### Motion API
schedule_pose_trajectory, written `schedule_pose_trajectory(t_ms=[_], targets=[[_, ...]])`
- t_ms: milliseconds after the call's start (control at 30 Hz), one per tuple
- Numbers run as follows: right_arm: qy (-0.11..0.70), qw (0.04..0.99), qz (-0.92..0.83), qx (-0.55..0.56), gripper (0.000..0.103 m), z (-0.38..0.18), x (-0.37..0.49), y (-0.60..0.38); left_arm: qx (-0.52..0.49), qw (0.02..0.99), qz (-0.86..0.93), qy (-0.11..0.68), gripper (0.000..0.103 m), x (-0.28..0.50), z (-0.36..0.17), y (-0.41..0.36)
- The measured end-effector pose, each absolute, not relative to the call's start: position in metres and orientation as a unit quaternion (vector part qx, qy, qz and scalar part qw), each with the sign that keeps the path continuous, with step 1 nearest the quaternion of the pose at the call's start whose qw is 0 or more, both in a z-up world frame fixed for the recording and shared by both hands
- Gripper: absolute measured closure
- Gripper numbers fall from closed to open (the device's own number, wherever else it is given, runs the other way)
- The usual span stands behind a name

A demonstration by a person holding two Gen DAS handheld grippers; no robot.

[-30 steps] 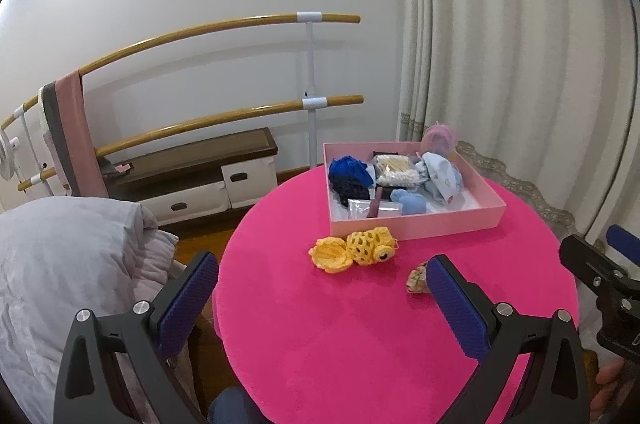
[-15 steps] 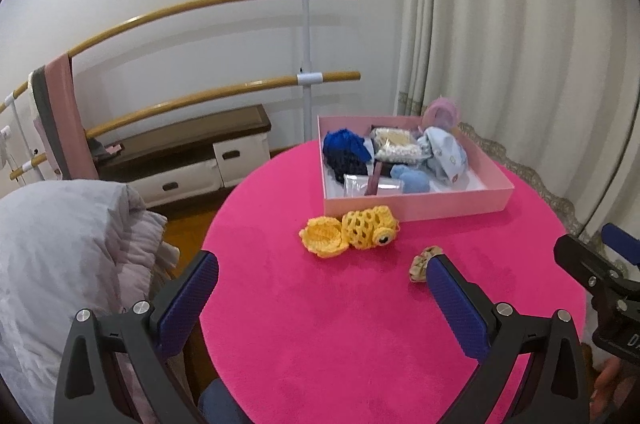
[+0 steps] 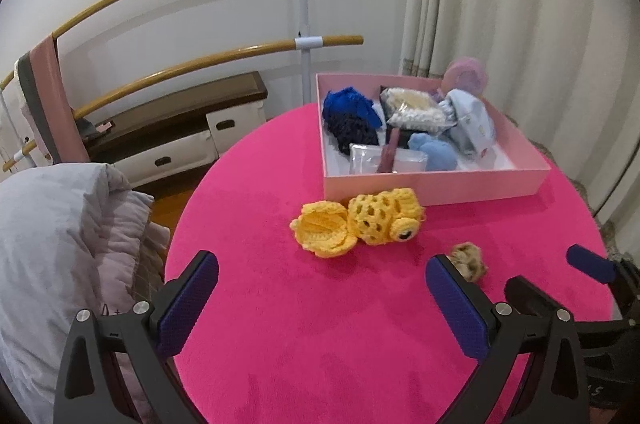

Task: Organize soft objects
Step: 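Grasp the tan scrunchie with the right tool while the left grasps the yellow crochet piece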

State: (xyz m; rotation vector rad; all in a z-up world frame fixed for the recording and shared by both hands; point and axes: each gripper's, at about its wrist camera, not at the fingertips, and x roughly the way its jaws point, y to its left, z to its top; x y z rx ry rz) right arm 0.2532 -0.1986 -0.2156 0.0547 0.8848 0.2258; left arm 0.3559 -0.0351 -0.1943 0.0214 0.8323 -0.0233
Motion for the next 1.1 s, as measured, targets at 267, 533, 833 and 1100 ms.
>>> schedule_pose_trajectory(t_ms=[267, 533, 833, 1100], targets=[[0.453, 0.88, 0.138, 0.035, 0.017, -0.239, 0.279, -0.187, 0.011, 0.906, 0.0, 0.422, 0.001, 0.389, -0.226, -0.025], [0.457, 0.873, 0.168, 0.017, 0.054, -0.256, 0.297, -0.167, 0.008, 0.903, -0.004, 0.429, 0.001, 0.405, -0.238, -0.019], [0.449, 0.88, 0.153, 0.015, 0.082, -0.252, 0.293, -0.18, 0.004, 0.901, -0.027, 0.433, 0.0, 0.409, -0.241, -0.028], [0.452, 0.88, 0.146, 0.024, 0.081, -0.254, 0.293, -0.188, 0.01, 0.898, -0.038, 0.437, 0.0, 0.426, -0.251, -0.049]])
